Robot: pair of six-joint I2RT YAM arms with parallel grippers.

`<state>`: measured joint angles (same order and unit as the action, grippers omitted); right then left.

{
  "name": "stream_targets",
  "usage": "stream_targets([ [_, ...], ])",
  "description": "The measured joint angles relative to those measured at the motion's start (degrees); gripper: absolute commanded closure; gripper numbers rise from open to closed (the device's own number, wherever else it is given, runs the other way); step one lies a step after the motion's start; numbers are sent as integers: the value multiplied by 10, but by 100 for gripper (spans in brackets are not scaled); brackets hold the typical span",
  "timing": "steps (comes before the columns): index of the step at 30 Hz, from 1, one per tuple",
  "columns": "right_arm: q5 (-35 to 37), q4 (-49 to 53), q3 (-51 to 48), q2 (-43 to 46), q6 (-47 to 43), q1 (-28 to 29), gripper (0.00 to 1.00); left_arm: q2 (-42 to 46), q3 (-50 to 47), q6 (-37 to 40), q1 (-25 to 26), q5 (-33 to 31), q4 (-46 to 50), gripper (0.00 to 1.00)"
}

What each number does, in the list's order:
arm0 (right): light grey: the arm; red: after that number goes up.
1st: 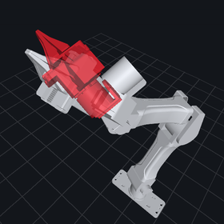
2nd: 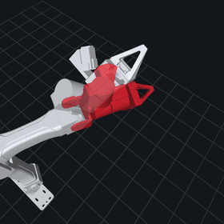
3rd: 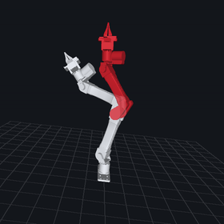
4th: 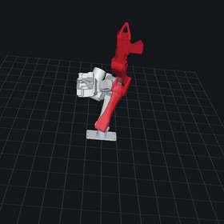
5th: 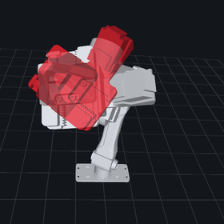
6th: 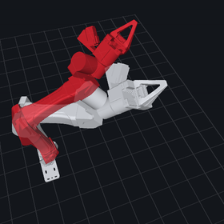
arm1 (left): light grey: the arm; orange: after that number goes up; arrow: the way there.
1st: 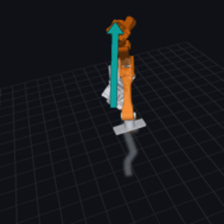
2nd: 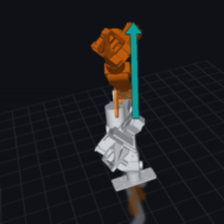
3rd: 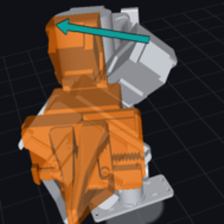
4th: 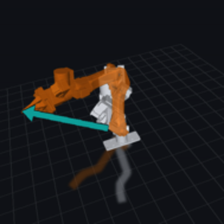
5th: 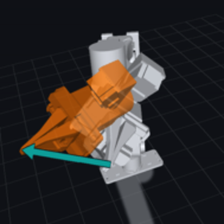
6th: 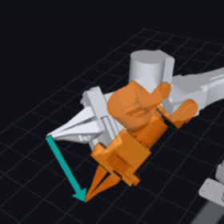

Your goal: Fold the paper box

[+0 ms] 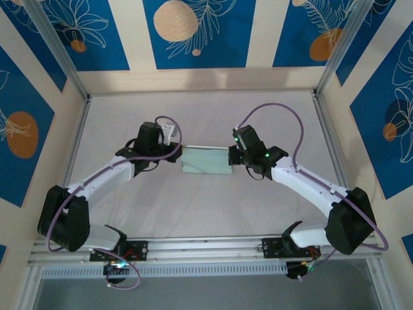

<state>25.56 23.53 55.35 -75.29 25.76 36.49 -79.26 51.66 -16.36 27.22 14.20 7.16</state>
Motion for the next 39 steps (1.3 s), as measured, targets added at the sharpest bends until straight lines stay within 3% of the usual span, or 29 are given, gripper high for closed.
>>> stream_targets([
  [13, 62, -80, -101, 76, 12, 32, 100, 66, -153, -26, 71, -108, -210, 100],
  [24, 75, -210, -186, 107, -2, 36, 100, 59, -205, -28, 81, -135, -324, 100],
  [29, 77, -256, -214, 113, -13, 36, 100, 59, -213, -32, 85, -146, -336, 78],
  [39, 84, -289, -233, 117, -32, 42, 100, 104, -237, -49, 90, -147, -317, 55],
])
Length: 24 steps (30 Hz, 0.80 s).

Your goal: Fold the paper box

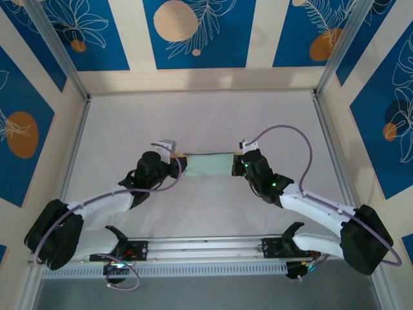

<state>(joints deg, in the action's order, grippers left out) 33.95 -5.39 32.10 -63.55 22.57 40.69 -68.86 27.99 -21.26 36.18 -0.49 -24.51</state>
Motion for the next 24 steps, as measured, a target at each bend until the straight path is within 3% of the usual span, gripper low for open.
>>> stream_targets([
  [9, 17, 2, 0, 0, 0, 10, 100, 67, 1, -9, 5, 24, 30, 52],
  [12, 20, 3, 0, 0, 0, 10, 100, 75, 5, -18, 5, 23, 34, 44],
  [17, 23, 3, 0, 0, 0, 13, 100, 70, 28, -48, 5, -2, 49, 39],
  [24, 26, 4, 0, 0, 4, 14, 100, 12, 69, -104, 4, -16, 50, 39],
])
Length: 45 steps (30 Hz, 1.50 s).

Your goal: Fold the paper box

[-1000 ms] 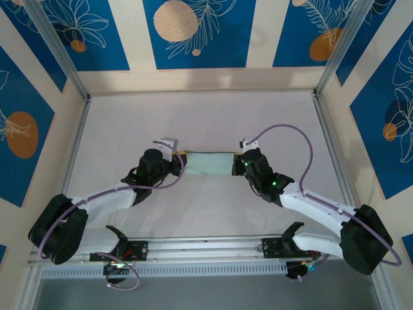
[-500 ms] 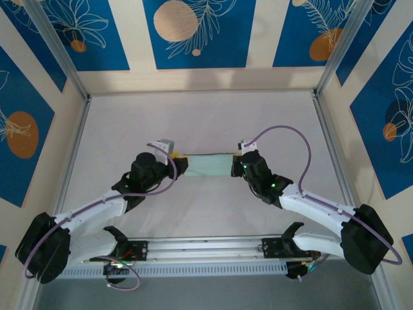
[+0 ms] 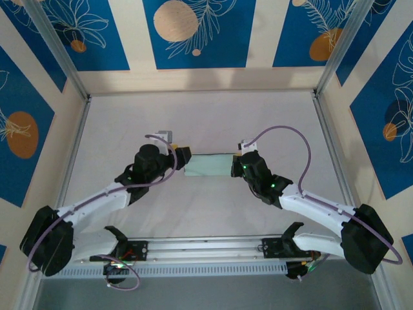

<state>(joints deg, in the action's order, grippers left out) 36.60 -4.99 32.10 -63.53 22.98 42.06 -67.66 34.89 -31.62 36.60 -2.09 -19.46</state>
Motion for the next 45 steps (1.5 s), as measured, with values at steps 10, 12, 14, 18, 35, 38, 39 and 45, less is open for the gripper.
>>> stream_targets([
  [10, 12, 3, 0, 0, 16, 3, 100, -44, -38, -78, 3, -9, -55, 42],
  [12, 13, 3, 0, 0, 18, 3, 100, -44, -47, -84, 7, -15, -74, 43],
  [14, 14, 4, 0, 0, 20, 3, 100, -45, -55, -89, 12, -21, -90, 44],
  [18, 15, 5, 0, 0, 24, 3, 100, -52, -71, -92, 19, -34, -127, 47],
  [35, -5, 67, 13, 16, 17, -6, 61, -64, -84, -94, 26, -51, -174, 54],
  [38, -26, 88, 13, 30, 20, -19, 56, -64, -80, -88, 26, -53, -167, 54],
  [39, -36, 94, 13, 35, 20, -25, 53, -64, -78, -87, 26, -53, -165, 54],
  [45, -103, 111, 13, 59, 11, -50, 44, -68, -70, -83, 26, -55, -156, 54],
])
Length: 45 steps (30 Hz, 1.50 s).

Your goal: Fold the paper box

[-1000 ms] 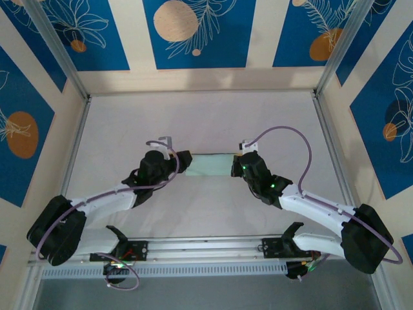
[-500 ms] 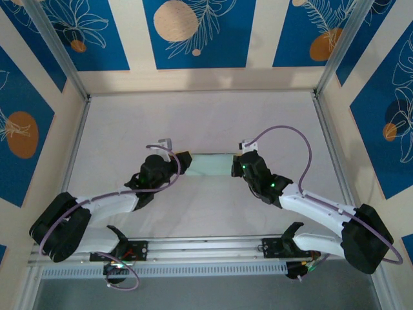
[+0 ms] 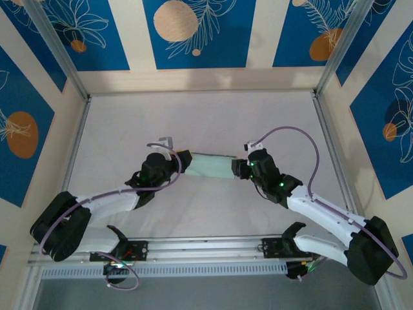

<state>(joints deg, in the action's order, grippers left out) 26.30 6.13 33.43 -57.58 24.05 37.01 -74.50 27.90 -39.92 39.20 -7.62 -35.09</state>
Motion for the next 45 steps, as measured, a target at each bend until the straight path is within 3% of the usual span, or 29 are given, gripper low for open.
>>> stream_targets([
  [7, -93, -1, -1, 46, -29, -23, 46, -2, 0, 5, 1, -3, 0, 55],
  [11, -140, -1, -2, 65, -30, -47, 38, -4, 3, 10, 1, -4, 0, 55],
  [15, -166, 4, 1, 66, 36, -94, 39, -7, 5, 13, 1, -5, 0, 56],
  [19, -168, 47, 41, 17, 133, -123, 44, -7, 5, 15, 1, -6, 0, 56],
  [26, -167, 92, 105, -62, 230, -101, 51, -7, 6, 15, 3, -6, 0, 57],
  [34, -153, 96, 109, -89, 255, -76, 67, -7, 6, 15, 4, -6, 5, 58],
  [38, -148, 88, 104, -90, 256, -73, 67, -7, 6, 18, 4, -6, 9, 57],
  [45, -141, 86, 103, -90, 255, -72, 66, 24, 15, 34, 3, -11, 71, 45],
])
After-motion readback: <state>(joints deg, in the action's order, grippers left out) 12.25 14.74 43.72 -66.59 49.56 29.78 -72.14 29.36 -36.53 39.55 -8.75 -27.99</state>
